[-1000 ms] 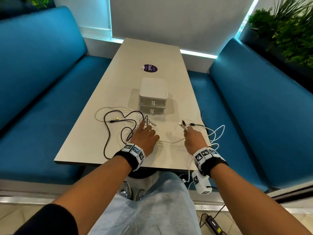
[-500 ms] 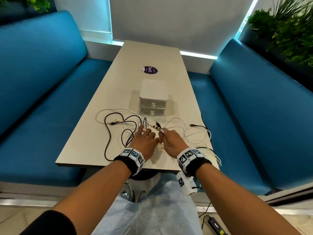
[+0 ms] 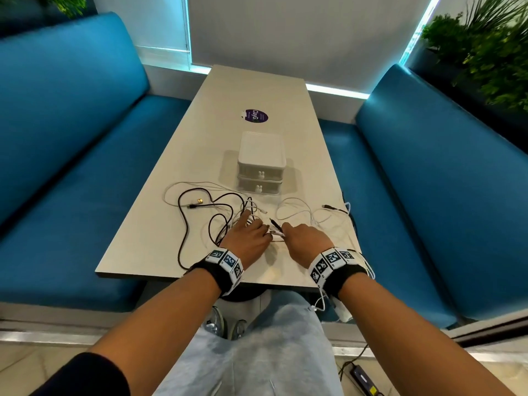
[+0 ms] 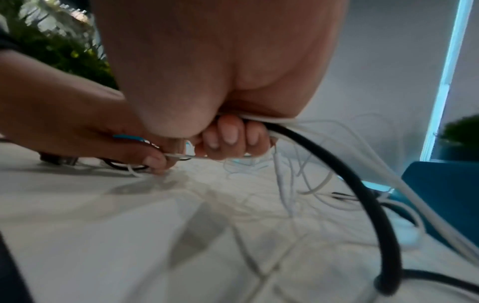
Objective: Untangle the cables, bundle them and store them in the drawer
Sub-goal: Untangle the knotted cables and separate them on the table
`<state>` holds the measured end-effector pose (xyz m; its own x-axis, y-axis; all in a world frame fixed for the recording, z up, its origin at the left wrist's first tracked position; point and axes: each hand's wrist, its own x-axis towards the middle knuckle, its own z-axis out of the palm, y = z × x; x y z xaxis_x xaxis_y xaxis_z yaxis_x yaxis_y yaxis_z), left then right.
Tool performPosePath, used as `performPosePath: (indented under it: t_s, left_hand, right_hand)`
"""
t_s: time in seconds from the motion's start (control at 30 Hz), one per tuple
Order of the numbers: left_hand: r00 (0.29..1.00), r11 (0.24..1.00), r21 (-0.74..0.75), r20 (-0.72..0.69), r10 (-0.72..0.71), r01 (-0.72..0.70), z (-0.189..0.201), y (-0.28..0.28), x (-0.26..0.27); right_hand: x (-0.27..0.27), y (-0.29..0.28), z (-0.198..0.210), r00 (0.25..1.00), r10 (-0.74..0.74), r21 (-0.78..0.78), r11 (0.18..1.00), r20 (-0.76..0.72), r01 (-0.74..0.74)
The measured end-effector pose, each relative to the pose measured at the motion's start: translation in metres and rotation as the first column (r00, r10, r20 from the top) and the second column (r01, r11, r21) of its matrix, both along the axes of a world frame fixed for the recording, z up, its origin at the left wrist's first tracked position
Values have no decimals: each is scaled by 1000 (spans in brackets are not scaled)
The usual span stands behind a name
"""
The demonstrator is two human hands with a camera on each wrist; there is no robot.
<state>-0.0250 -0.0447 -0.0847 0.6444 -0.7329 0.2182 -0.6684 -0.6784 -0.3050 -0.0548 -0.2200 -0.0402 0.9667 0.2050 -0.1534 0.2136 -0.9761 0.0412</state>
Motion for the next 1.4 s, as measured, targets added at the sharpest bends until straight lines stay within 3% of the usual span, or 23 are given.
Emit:
performPosePath:
  t_s: [0.1,0.27,0.47,0.57,0.7,0.93,1.07,1.27,1.4]
  left_hand:
    - [1000,1000,-11,3,13,-13,-1,1,1]
    - [996,997,-37,-71,60,-63,4,-5,-3]
    - [993,998,43,-111,40,-35,7,-12,-1]
    - [990,996,63,-121,76,-69,8,-18,0]
    - [987,994,39,-125,101,-97,9,-16,3]
    - [986,997,18,-151,70,-69,10,-14,8]
    - [982,996,71,-175,69,-57,9,-9,4]
    - [992,996,-2,-92,89,-90,1,6,8]
    - [988,996,31,-129,86,-83,5,-2,4]
  right_hand:
    - [2,-18,3,998,-57,-65,996,9,58]
    - [-1,-29,0,983,-177,-39,983,48,179]
    - [4,-15,-4,957,-278,256,934,78,250]
    - [2,1,-9,973,-223,390,902,57,184]
    - [-2,8,-18,989,-149,442,888,20,125]
    - [1,0,-18,991,-136,454,882,-18,129]
    - [-1,-12,-15,995,-103,253,962,-11,102]
    - [-8,-57,-8,967,-254,76,965,16,252]
    - [-10,-50,-8,941,-337,159,931,35,327]
